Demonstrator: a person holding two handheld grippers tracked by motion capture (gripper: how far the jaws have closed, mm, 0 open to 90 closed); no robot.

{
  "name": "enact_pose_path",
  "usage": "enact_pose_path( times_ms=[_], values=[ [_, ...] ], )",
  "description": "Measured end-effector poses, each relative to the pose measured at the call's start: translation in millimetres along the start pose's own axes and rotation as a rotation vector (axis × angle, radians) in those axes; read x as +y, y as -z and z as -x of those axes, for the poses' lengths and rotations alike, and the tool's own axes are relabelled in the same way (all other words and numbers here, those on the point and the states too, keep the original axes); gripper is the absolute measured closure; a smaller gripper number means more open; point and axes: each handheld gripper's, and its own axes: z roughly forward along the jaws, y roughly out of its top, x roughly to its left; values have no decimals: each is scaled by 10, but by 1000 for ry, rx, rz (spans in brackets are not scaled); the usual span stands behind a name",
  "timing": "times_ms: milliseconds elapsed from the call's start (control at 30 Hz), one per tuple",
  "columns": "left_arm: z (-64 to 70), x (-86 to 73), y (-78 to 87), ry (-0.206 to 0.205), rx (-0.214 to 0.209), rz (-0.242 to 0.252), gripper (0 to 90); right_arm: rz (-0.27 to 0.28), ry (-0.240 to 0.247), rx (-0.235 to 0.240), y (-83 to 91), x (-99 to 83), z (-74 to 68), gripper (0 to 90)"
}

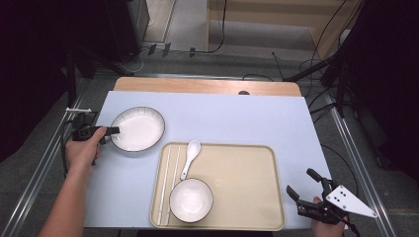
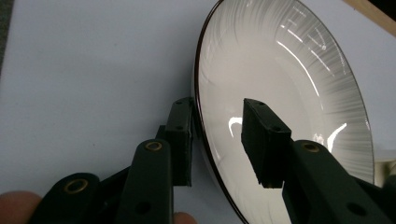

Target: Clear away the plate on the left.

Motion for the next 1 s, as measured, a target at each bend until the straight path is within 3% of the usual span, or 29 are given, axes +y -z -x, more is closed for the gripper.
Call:
enact_pose_path(
  times_ms=[267,467,500,567,667,767,1000],
  values=[
    [-48,-13,-53,48,-23,-1,682,0,1,-1,5,-1,4,131],
    [-46,-23,-74,53,-25,-7,702,0,2,-2,0,-4,9,130],
    [-44,-30,-74,52,-25,-3,681,-1,2,-1,-1,-5,9,130],
    [-80,-84,-81,53,-34,35,740,-1,2,-2,-2,-5,9,130],
    [-164,-104,-86,117,-95,41,788,1,2,0,-2,-4,7,131],
    [-143,-81,-84,157,-84,27,802,0,2,0,-3,-5,6,130],
    [-116,-73,-82,136,-73,17,779,3,0,-2,4,-4,20,131]
  ],
)
